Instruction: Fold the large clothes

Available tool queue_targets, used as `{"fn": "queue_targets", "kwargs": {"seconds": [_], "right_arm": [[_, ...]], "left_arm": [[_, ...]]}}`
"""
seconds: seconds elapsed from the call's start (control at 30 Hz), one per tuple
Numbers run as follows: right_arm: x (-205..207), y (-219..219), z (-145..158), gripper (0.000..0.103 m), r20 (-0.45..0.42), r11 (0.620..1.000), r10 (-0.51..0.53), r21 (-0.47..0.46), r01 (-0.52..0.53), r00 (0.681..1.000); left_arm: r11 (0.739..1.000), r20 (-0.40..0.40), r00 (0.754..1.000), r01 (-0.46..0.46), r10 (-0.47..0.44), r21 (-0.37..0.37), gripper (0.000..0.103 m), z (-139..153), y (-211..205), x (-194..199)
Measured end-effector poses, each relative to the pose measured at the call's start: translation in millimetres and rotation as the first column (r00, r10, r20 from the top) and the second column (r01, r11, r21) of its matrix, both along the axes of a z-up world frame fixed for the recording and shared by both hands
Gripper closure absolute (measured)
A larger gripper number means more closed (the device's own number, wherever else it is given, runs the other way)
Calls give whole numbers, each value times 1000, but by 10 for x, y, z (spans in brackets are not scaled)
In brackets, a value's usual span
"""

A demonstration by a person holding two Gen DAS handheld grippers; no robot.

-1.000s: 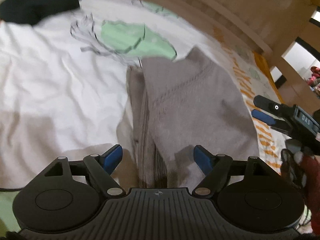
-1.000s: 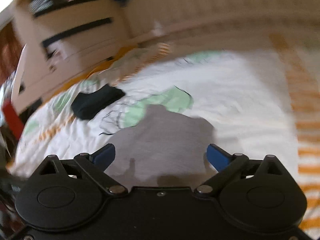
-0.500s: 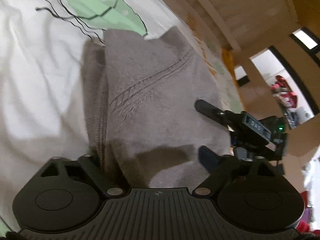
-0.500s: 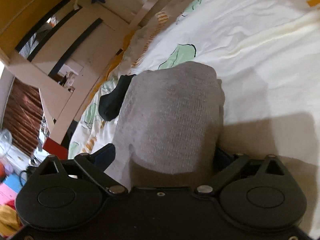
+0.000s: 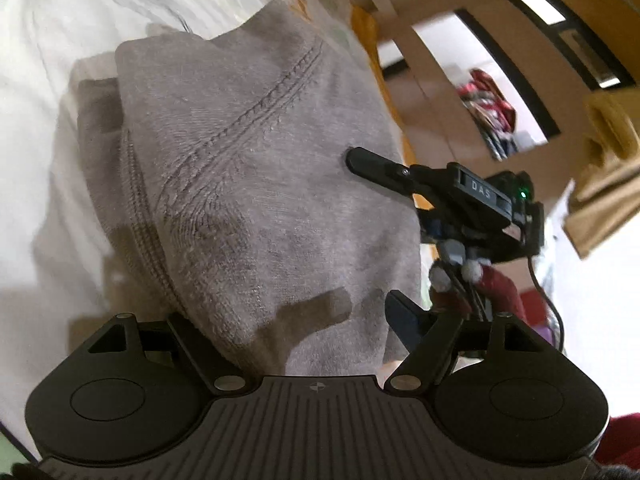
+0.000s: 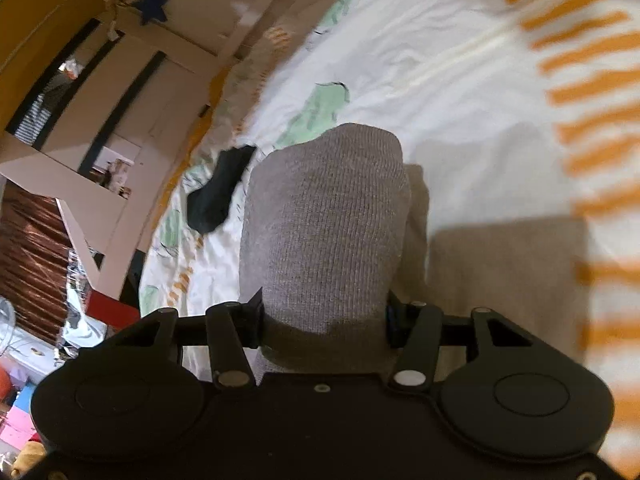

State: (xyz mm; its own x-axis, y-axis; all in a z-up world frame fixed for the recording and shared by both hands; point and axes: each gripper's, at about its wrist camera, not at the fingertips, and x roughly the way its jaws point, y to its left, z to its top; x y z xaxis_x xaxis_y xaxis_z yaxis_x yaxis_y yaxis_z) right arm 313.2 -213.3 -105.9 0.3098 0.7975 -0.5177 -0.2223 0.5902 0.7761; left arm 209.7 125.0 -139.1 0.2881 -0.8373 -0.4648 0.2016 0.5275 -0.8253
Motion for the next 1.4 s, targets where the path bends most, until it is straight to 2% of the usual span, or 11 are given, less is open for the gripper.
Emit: {"fn": "queue_targets", "kwargs": {"seconds": [0.1,0.23,0.3,0.4,0.53,0.57,0.77,0.87,0.97,1.13,1.4], "right_arm": [[-214,-142,33,40,-47,999,28,-25,-29,999],[-404,-129,-16,27,-16,983,71,-171,-73,997],[-432,-119,-93,21,16,971,50,-236,-45,999],[-484,-153,-51,15,41,973,3,-232,7,999],[-728,-209,223,7,171,955,-12,-292,62,985],[-817,-237,306,0,209,953,-19,-293,81,978],[-1482,-334,731,0,432,926,-79,-302,226,898],[-1785,-329,838,0,481,915,-99,-301,270,871],[-2031,-309,889,0,477,912,-127,-288,291,870],[-2325,-322,911,0,460,905,-146,-296,306,876],[-2642,-340,946,0,454,873,-142,-361,328,879]], "left_arm": [[1000,-8,1000,4,-4,18,27,-22,-108,-247],[984,41,996,-87,82,153,28,-76,-153,-479],[969,69,989,-140,129,205,28,-26,-174,-562],[932,129,977,-203,171,300,28,88,-234,-689],[862,241,948,-296,210,412,27,328,-271,-934],[840,280,934,-328,221,433,27,418,-269,-991],[704,479,839,-504,260,501,19,911,-434,-1381],[645,537,804,-555,255,524,19,1101,-602,-1491],[604,560,784,-589,267,537,19,1227,-749,-1641],[509,540,784,-615,307,603,19,1269,-898,-1823],[511,456,819,-574,348,640,19,1185,-850,-1934]]}}
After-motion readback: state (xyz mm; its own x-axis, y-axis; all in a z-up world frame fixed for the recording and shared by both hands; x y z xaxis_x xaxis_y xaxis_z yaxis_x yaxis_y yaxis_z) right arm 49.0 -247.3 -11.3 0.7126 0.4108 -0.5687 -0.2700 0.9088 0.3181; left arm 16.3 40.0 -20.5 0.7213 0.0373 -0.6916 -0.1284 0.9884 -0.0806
